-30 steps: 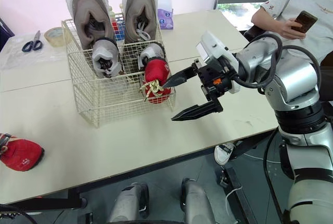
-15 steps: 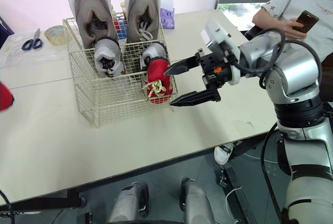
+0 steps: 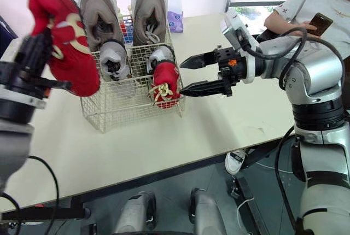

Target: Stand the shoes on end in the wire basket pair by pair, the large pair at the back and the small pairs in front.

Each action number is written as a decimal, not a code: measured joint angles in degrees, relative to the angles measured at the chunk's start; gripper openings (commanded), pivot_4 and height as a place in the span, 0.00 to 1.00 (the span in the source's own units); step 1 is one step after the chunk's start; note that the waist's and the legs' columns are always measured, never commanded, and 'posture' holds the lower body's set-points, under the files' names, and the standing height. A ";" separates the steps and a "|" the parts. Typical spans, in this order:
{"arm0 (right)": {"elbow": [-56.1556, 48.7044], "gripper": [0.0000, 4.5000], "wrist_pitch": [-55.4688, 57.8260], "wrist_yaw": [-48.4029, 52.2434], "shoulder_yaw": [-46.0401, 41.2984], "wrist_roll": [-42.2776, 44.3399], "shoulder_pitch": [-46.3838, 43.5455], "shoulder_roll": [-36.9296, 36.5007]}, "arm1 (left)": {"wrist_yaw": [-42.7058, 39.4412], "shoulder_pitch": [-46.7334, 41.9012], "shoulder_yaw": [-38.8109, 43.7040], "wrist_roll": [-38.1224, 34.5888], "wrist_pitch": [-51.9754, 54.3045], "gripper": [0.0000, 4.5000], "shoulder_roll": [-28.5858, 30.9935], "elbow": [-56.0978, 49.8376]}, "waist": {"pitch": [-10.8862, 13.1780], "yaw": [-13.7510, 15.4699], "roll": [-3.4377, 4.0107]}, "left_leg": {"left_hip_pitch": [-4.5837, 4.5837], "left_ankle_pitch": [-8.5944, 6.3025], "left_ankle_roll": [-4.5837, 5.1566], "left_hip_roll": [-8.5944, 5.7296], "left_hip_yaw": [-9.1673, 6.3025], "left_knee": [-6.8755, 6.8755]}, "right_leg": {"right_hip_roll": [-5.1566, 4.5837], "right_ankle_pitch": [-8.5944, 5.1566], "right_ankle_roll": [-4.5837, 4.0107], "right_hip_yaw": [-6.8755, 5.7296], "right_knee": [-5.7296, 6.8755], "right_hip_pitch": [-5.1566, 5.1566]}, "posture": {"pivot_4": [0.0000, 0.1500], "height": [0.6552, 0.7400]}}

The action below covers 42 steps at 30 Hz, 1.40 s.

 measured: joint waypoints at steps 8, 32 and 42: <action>-2.39 1.00 4.14 -4.06 -1.36 1.76 -0.10 -0.06 | -6.36 3.28 -11.29 25.62 -6.45 0.01 -10.00 7.25 | -0.01 -0.03 0.01 | -0.13 -0.09 0.13 0.01 0.03 0.24 | -0.03 0.01 0.01 -0.01 -0.39 0.16 | 1.00 1.00; -3.08 1.00 1.73 -6.86 -3.08 2.55 4.77 0.66 | -16.94 14.25 -9.53 32.83 -6.34 0.58 -27.22 5.45 | -0.01 -0.17 0.02 | -0.18 -0.34 0.29 0.01 -0.03 0.30 | -0.07 0.00 0.03 -0.07 -0.33 0.07 | 1.00 1.00; -1.86 1.00 -0.55 -6.29 -2.86 1.64 6.20 2.03 | -17.99 25.22 2.82 5.35 0.86 0.58 -18.94 -3.37 | 0.01 -0.66 0.06 | -0.33 -0.35 0.29 0.01 -0.12 0.26 | -0.08 -0.01 0.04 -0.14 -0.42 -0.01 | 1.00 1.00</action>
